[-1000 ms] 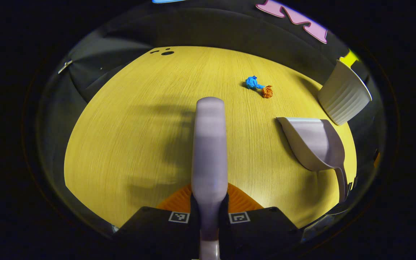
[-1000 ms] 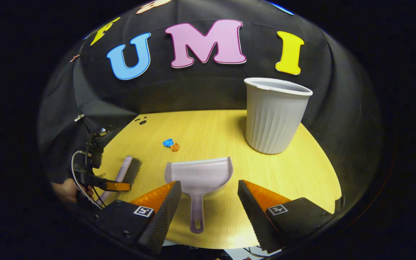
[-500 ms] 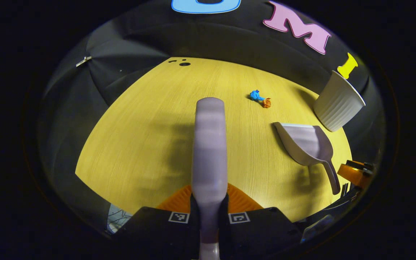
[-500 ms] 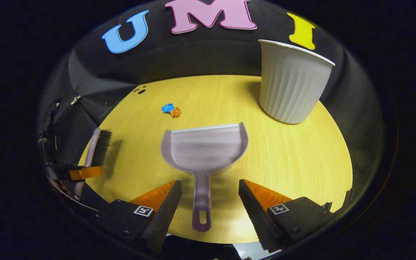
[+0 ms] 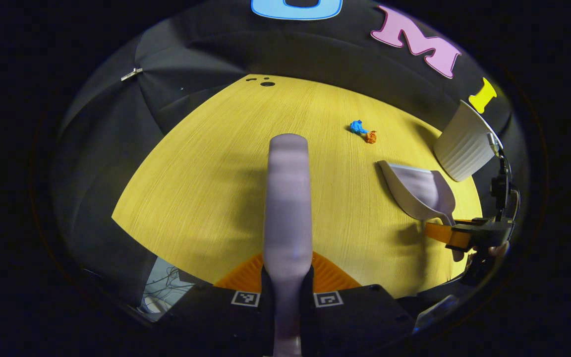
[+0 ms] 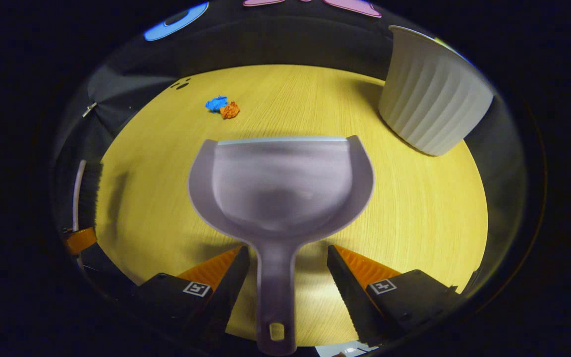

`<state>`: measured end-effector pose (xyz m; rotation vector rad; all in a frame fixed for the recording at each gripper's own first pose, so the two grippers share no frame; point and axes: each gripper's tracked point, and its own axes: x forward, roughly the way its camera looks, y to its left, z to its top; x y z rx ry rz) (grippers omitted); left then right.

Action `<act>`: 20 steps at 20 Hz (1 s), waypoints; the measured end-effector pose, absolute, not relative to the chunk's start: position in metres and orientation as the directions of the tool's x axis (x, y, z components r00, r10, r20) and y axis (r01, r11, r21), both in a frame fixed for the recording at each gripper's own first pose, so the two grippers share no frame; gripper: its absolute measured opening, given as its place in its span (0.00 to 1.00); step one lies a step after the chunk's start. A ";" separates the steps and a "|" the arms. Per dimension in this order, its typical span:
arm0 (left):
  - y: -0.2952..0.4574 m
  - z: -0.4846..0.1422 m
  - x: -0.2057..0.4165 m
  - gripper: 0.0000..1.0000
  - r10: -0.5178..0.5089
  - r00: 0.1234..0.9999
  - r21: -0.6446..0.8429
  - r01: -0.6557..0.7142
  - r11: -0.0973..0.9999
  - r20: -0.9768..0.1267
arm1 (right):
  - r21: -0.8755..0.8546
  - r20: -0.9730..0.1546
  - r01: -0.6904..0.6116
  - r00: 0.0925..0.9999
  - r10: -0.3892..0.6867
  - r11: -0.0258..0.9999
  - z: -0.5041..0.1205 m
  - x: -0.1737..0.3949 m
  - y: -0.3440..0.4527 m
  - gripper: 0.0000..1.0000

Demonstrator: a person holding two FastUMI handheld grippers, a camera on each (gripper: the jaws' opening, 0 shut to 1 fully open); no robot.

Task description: Pick up the small broom and dustpan from the desktop, sweep the trash into the dustpan with the broom, and then empty the trash into the garbage bin.

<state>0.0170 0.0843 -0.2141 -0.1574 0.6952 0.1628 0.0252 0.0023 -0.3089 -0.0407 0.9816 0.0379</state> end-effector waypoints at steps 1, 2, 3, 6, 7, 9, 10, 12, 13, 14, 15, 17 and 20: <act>0.085 -0.216 0.018 0.25 0.101 0.753 -0.091 -0.209 0.974 -0.651 | -0.015 -0.838 -0.054 0.546 0.016 0.998 -0.312 0.027 0.004 0.99; 0.085 -0.215 0.019 0.25 0.104 0.751 -0.093 -0.216 0.972 -0.653 | -0.021 -0.840 -0.051 0.543 0.010 0.998 -0.313 0.028 0.003 0.98; 0.085 -0.214 0.020 0.25 0.108 0.749 -0.096 -0.223 0.970 -0.653 | -0.023 -0.833 -0.053 0.554 0.010 0.998 -0.310 0.034 0.003 0.96; 0.084 -0.209 0.025 0.25 0.120 0.749 -0.094 -0.237 0.967 -0.652 | -0.022 -0.837 -0.051 0.547 0.010 0.998 -0.310 0.037 0.003 0.75; 0.085 -0.207 0.024 0.24 0.124 0.748 -0.089 -0.238 0.967 -0.652 | -0.018 -0.840 -0.042 0.543 0.008 0.999 -0.310 0.036 0.001 0.70; 0.083 -0.205 0.027 0.25 0.125 0.746 -0.081 -0.234 0.969 -0.654 | -0.004 -0.850 -0.021 0.527 0.008 1.000 -0.307 0.033 -0.004 0.53; 0.082 -0.205 0.030 0.25 0.124 0.743 -0.074 -0.228 0.971 -0.658 | 0.011 -0.856 -0.022 0.516 0.020 1.000 -0.306 0.033 -0.003 0.41; 0.080 -0.205 0.041 0.25 0.116 0.739 -0.062 -0.209 0.976 -0.663 | 0.040 -0.863 -0.048 0.501 0.059 0.998 -0.306 0.034 -0.003 0.40; 0.079 -0.205 0.048 0.25 0.112 0.737 -0.053 -0.197 0.979 -0.667 | 0.055 -0.864 -0.060 0.498 0.078 0.997 -0.307 0.035 -0.002 0.39; 0.078 -0.203 0.056 0.25 0.106 0.736 -0.047 -0.184 0.982 -0.668 | 0.069 -0.863 -0.074 0.495 0.097 0.995 -0.306 0.034 -0.003 0.38; 0.077 -0.201 0.064 0.25 0.098 0.736 -0.043 -0.171 0.984 -0.670 | 0.083 -0.862 -0.081 0.494 0.113 0.993 -0.304 0.034 -0.003 0.37; 0.075 -0.196 0.085 0.25 0.086 0.736 -0.026 -0.139 0.990 -0.672 | 0.105 -0.856 -0.094 0.499 0.138 0.990 -0.305 0.036 -0.002 0.33; 0.069 -0.191 0.118 0.25 0.045 0.718 -0.037 -0.098 0.995 -0.694 | 0.112 -0.844 -0.173 0.503 0.186 0.978 -0.305 0.032 -0.005 0.37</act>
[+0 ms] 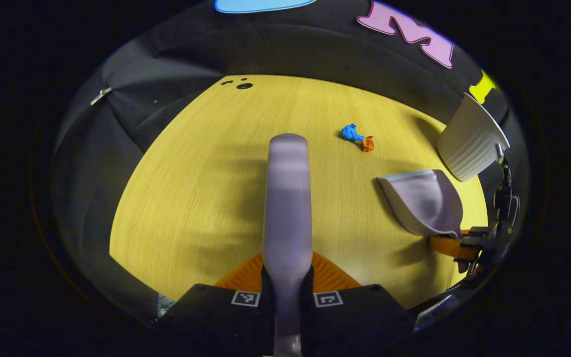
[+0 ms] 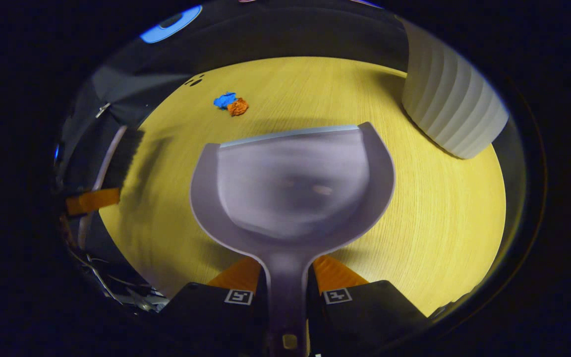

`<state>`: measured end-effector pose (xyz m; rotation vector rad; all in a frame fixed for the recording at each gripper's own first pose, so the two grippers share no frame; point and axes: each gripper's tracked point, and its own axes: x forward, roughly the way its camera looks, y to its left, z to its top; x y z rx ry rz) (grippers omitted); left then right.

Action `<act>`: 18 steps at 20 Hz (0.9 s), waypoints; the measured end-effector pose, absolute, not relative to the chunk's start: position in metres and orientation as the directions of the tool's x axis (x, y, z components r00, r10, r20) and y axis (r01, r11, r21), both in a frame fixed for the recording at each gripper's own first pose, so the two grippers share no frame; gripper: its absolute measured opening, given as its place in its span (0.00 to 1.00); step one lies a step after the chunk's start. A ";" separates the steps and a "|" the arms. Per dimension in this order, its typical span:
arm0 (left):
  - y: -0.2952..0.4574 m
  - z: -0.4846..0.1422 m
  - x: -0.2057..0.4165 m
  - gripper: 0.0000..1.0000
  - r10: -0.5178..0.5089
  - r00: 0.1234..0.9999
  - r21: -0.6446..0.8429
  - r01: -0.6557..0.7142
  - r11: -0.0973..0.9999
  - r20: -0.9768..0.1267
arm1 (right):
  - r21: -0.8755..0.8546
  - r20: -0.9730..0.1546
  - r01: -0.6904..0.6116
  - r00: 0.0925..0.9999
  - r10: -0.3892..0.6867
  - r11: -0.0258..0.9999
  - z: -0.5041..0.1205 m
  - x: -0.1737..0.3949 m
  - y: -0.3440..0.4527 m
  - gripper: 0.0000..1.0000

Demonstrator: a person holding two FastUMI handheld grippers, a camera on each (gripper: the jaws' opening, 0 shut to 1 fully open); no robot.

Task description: Pick up the small broom and dustpan from the desktop, sweep the trash into the dustpan with the broom, and then empty the trash into the garbage bin.

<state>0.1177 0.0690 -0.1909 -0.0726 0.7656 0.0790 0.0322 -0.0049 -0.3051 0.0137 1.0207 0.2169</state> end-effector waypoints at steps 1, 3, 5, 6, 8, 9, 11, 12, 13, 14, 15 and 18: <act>0.067 -0.188 0.128 0.25 0.032 0.714 -0.046 -0.090 0.995 -0.699 | 0.111 -0.844 -0.181 0.502 0.189 0.977 -0.304 0.031 -0.006 0.36; 0.072 -0.181 0.151 0.25 0.036 0.711 -0.022 -0.072 0.997 -0.702 | 0.113 -0.846 -0.174 0.499 0.187 0.978 -0.304 0.033 -0.007 0.37; 0.077 -0.174 0.175 0.25 0.049 0.708 0.026 -0.044 0.999 -0.705 | 0.094 -0.850 -0.180 0.497 0.173 0.979 -0.305 0.033 -0.008 0.36; 0.076 -0.171 0.187 0.25 0.049 0.707 0.046 -0.023 0.999 -0.706 | 0.084 -0.851 -0.191 0.497 0.170 0.978 -0.305 0.033 -0.011 0.36; 0.075 -0.167 0.211 0.25 0.050 0.702 0.090 0.020 0.996 -0.710 | 0.061 -0.853 -0.212 0.496 0.161 0.975 -0.303 0.035 -0.019 0.36; 0.075 -0.167 0.223 0.25 0.055 0.700 0.117 0.041 0.992 -0.712 | 0.053 -0.852 -0.218 0.499 0.158 0.975 -0.300 0.036 -0.023 0.36; 0.072 -0.166 0.246 0.25 0.066 0.695 0.176 0.089 0.980 -0.716 | 0.028 -0.853 -0.224 0.502 0.140 0.974 -0.294 0.036 -0.036 0.40; 0.071 -0.167 0.256 0.25 0.068 0.690 0.198 0.111 0.974 -0.721 | 0.024 -0.853 -0.222 0.504 0.135 0.975 -0.292 0.036 -0.041 0.41; 0.069 -0.170 0.266 0.25 0.064 0.682 0.208 0.131 0.969 -0.728 | 0.026 -0.855 -0.217 0.501 0.134 0.976 -0.291 0.036 -0.044 0.40; 0.067 -0.172 0.275 0.25 0.057 0.675 0.212 0.150 0.966 -0.736 | 0.032 -0.859 -0.211 0.494 0.135 0.977 -0.290 0.035 -0.047 0.36; 0.065 -0.174 0.282 0.25 0.054 0.667 0.222 0.170 0.960 -0.743 | 0.038 -0.865 -0.209 0.483 0.136 0.977 -0.291 0.034 -0.049 0.36; 0.061 -0.175 0.303 0.27 0.071 0.657 0.306 0.251 0.918 -0.751 | 0.055 -0.875 -0.225 0.458 0.156 0.973 -0.292 0.028 -0.052 0.36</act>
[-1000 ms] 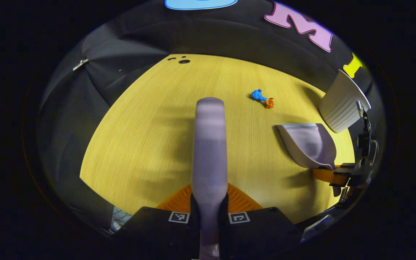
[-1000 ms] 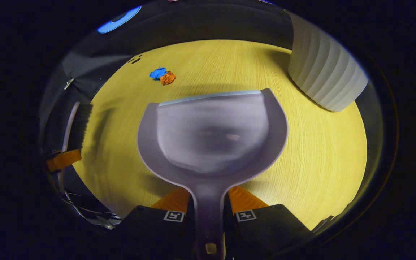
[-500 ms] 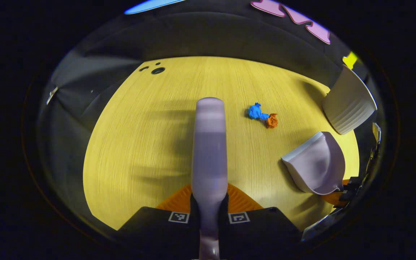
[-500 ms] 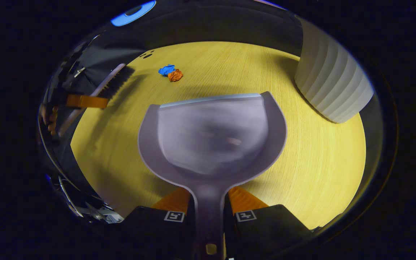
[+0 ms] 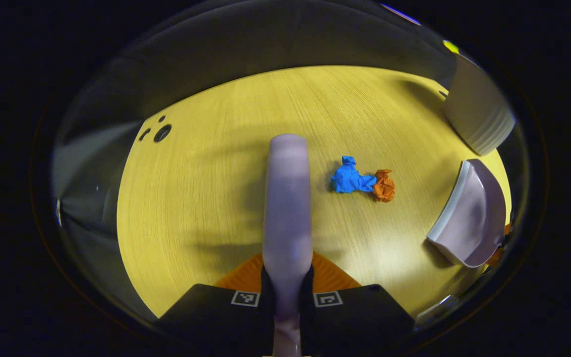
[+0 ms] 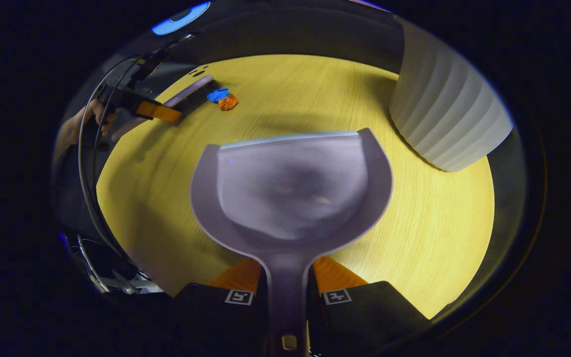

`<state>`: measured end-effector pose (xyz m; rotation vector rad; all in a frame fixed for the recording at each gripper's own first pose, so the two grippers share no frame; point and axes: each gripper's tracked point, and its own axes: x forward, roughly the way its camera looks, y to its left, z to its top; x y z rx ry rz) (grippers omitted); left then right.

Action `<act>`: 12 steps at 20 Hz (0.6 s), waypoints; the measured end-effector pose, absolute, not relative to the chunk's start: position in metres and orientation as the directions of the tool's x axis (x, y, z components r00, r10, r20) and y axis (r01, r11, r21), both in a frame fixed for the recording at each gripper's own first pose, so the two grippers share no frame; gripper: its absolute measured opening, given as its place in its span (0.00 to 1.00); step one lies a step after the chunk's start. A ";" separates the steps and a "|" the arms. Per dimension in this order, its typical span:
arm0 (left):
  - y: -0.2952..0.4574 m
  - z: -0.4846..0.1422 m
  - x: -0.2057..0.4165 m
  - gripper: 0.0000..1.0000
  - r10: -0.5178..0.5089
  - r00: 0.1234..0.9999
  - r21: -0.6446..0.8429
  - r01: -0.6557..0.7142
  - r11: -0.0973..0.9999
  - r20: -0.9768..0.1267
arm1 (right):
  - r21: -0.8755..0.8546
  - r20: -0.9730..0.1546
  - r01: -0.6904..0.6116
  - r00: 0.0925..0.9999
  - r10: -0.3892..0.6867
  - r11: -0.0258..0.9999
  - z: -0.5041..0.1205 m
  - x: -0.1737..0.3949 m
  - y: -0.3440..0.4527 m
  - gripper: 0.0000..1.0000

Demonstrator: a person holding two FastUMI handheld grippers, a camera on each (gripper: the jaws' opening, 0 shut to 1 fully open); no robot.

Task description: Pick up the small broom and dustpan from the desktop, sweep the trash into the dustpan with the broom, and then empty the trash into the garbage bin.

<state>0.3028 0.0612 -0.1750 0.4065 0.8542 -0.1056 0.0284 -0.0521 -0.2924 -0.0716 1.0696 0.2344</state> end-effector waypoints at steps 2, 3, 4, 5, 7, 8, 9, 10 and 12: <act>0.051 -0.175 0.314 0.25 0.047 0.656 0.334 0.320 0.887 -0.754 | 0.052 -0.879 -0.241 0.450 0.159 0.969 -0.294 0.026 -0.054 0.36; 0.044 -0.175 0.318 0.25 0.028 0.651 0.343 0.362 0.867 -0.759 | 0.048 -0.880 -0.250 0.447 0.159 0.967 -0.295 0.026 -0.055 0.36; 0.035 -0.176 0.321 0.25 -0.001 0.643 0.343 0.409 0.846 -0.766 | 0.040 -0.882 -0.262 0.445 0.157 0.964 -0.297 0.025 -0.056 0.36; 0.026 -0.176 0.323 0.25 -0.031 0.635 0.342 0.455 0.822 -0.772 | 0.031 -0.884 -0.276 0.441 0.155 0.961 -0.298 0.024 -0.056 0.36; 0.002 -0.184 0.323 0.25 -0.088 0.609 0.336 0.546 0.767 -0.789 | 0.014 -0.889 -0.301 0.434 0.150 0.954 -0.300 0.023 -0.057 0.41; -0.009 -0.188 0.322 0.25 -0.104 0.591 0.332 0.580 0.744 -0.800 | 0.007 -0.890 -0.310 0.432 0.147 0.951 -0.303 0.023 -0.058 0.36; -0.020 -0.186 0.314 0.25 -0.122 0.571 0.322 0.612 0.722 -0.811 | 0.000 -0.890 -0.320 0.433 0.146 0.947 -0.304 0.023 -0.059 0.40; -0.033 -0.188 0.307 0.25 -0.139 0.552 0.311 0.639 0.703 -0.822 | -0.006 -0.891 -0.328 0.431 0.144 0.945 -0.306 0.022 -0.059 0.40; -0.052 -0.197 0.290 0.25 -0.163 0.505 0.274 0.679 0.681 -0.848 | -0.013 -0.886 -0.345 0.439 0.149 0.939 -0.307 0.023 -0.058 0.36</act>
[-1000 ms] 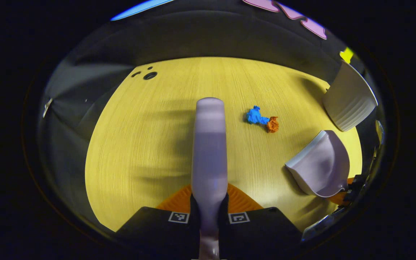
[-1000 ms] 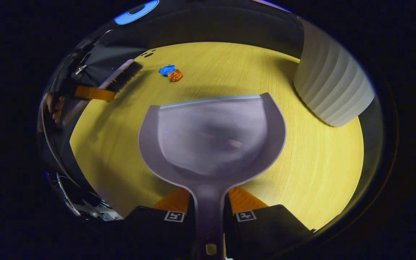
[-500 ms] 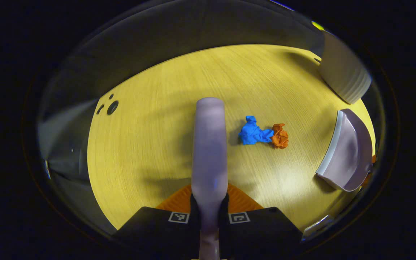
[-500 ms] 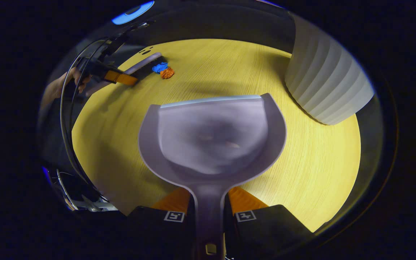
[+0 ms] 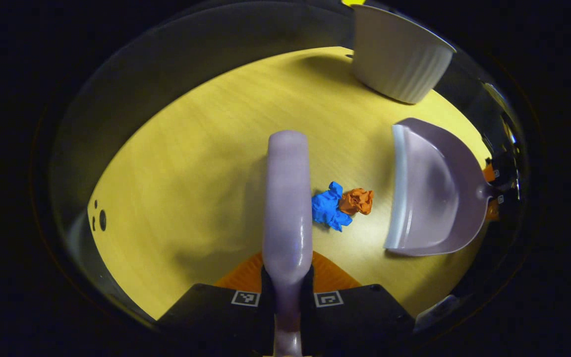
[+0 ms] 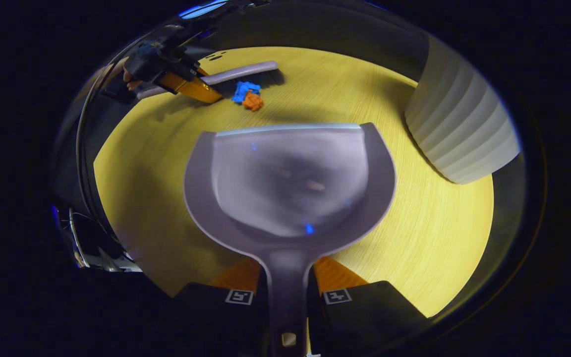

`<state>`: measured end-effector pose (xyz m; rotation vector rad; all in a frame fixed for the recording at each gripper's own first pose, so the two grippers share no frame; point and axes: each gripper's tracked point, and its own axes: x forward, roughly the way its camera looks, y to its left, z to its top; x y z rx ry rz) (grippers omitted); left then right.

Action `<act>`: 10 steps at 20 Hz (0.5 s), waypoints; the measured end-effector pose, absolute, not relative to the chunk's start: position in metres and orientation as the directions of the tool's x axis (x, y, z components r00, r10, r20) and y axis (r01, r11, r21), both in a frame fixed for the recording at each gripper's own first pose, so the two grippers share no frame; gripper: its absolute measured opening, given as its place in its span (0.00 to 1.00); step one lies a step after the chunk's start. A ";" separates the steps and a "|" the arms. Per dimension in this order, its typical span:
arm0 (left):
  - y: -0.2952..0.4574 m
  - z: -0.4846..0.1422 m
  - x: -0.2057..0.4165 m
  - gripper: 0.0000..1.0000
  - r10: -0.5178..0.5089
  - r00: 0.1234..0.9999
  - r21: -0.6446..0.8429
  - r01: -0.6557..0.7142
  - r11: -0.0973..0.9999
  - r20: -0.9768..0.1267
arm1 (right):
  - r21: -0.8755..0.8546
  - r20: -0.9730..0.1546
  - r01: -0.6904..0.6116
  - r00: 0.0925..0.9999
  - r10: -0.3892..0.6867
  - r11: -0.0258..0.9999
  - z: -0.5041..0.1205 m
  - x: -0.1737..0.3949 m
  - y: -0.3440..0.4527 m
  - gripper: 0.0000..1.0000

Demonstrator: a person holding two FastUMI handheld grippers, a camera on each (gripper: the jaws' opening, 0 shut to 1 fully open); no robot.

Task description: Pick up the small broom and dustpan from the desktop, sweep the trash into the dustpan with the broom, and then empty the trash into the garbage bin.

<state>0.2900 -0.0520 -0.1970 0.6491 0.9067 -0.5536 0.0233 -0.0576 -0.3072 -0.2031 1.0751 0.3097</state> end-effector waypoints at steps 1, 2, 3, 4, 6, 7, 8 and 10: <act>-0.063 -0.201 0.279 0.24 -0.182 0.474 0.243 0.699 0.672 -0.861 | -0.022 -0.883 -0.356 0.444 0.148 0.934 -0.307 0.023 -0.057 0.36; -0.073 -0.205 0.269 0.25 -0.203 0.440 0.210 0.722 0.659 -0.875 | -0.028 -0.882 -0.367 0.447 0.150 0.930 -0.307 0.023 -0.056 0.36; -0.086 -0.209 0.258 0.25 -0.222 0.406 0.182 0.747 0.639 -0.886 | -0.028 -0.880 -0.376 0.448 0.155 0.926 -0.306 0.023 -0.054 0.32; -0.099 -0.215 0.247 0.23 -0.235 0.375 0.161 0.772 0.615 -0.897 | -0.029 -0.879 -0.384 0.449 0.159 0.923 -0.307 0.021 -0.051 0.32; -0.121 -0.227 0.225 0.25 -0.255 0.312 0.120 0.816 0.566 -0.915 | -0.036 -0.876 -0.400 0.454 0.164 0.916 -0.308 0.020 -0.053 0.36; -0.128 -0.229 0.215 0.24 -0.267 0.285 0.098 0.830 0.549 -0.921 | -0.036 -0.874 -0.404 0.456 0.167 0.914 -0.309 0.020 -0.053 0.36; -0.135 -0.230 0.205 0.24 -0.280 0.263 0.072 0.835 0.545 -0.923 | -0.035 -0.872 -0.407 0.459 0.171 0.913 -0.310 0.019 -0.052 0.36; -0.139 -0.230 0.186 0.25 -0.305 0.233 0.021 0.824 0.566 -0.923 | -0.036 -0.867 -0.409 0.466 0.175 0.912 -0.313 0.018 -0.053 0.36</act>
